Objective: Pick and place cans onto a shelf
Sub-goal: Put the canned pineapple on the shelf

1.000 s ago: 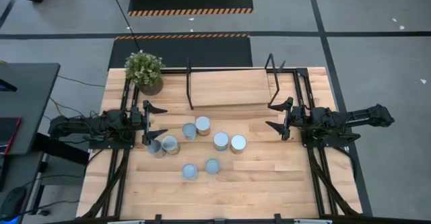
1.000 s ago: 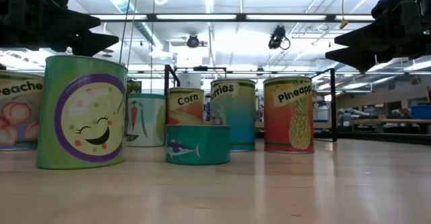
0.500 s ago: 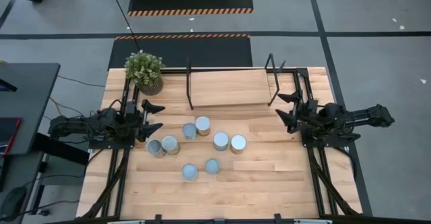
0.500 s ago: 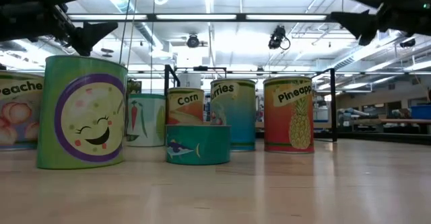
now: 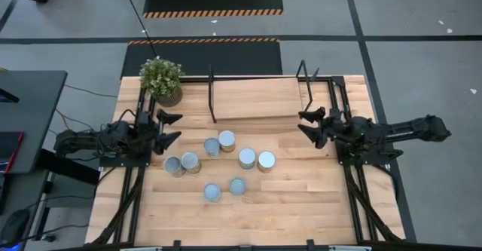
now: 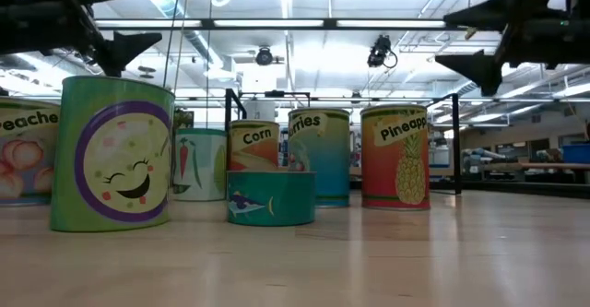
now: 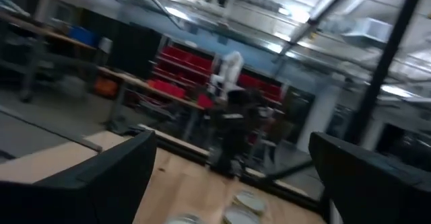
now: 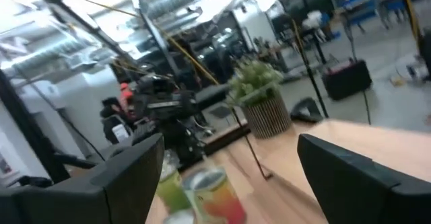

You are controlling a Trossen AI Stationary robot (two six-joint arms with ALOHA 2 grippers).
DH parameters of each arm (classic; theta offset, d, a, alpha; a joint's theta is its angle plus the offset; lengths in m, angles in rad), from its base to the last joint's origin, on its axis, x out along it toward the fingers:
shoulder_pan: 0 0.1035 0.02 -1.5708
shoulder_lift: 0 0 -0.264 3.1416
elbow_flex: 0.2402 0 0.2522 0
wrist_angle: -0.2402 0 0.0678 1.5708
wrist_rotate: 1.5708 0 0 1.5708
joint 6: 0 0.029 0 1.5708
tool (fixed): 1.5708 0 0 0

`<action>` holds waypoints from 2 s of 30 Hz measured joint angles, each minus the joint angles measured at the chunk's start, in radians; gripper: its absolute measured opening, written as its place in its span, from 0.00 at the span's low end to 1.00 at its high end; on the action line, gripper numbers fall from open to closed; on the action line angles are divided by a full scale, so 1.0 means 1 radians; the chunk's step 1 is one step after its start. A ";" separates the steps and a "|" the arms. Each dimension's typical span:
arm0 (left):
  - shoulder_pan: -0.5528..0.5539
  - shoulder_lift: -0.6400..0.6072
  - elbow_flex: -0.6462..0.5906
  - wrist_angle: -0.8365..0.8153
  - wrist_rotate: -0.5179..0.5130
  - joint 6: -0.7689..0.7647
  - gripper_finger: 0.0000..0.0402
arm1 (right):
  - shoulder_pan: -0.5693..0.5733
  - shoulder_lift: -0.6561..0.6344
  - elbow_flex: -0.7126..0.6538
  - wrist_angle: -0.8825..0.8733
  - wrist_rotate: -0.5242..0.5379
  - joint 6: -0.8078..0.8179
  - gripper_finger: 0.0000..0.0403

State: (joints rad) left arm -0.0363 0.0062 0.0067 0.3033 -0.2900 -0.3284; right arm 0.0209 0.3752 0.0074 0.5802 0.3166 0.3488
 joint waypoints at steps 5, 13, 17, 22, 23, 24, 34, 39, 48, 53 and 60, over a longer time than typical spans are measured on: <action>0.000 0.000 0.000 0.001 -0.109 0.045 0.99 | -0.010 0.070 0.000 0.122 -0.053 -0.072 0.86; 0.000 0.000 0.000 -0.031 -0.274 -0.053 0.99 | -0.009 0.149 0.023 0.100 -0.138 -0.139 0.86; 0.000 0.000 0.000 -0.028 -0.305 -0.053 0.99 | -0.004 0.227 0.096 -0.057 -0.138 -0.170 0.86; 0.001 0.000 0.000 -0.021 -0.379 -0.053 0.99 | 0.018 0.356 0.212 -0.260 -0.137 -0.191 0.86; 0.000 0.000 0.000 -0.022 -0.379 -0.053 0.99 | 0.025 0.383 0.235 -0.299 -0.134 -0.194 0.86; 0.000 0.000 0.000 -0.022 -0.379 -0.053 0.99 | 0.031 0.412 0.257 -0.341 -0.128 -0.195 0.86; 0.000 0.000 0.000 -0.022 -0.379 -0.054 0.99 | 0.123 0.717 0.479 -0.738 -0.110 -0.240 0.93; 0.000 0.000 0.000 -0.022 -0.379 -0.053 0.99 | 0.149 0.853 0.606 -0.886 -0.111 -0.221 0.98; -0.001 0.000 0.000 -0.022 -0.379 -0.054 0.99 | 0.222 1.068 0.792 -0.972 -0.133 -0.190 0.99; 0.000 0.000 0.000 -0.021 -0.379 -0.053 0.99 | 0.241 1.164 0.876 -1.000 -0.125 -0.169 0.99; 0.000 0.000 0.000 -0.017 -0.379 -0.053 0.99 | 0.236 1.260 0.958 -1.000 -0.125 -0.159 0.99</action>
State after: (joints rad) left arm -0.0368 0.0067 0.0063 0.2867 -0.6685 -0.3817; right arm 0.2569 1.6351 0.9651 -0.4195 0.1915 0.1903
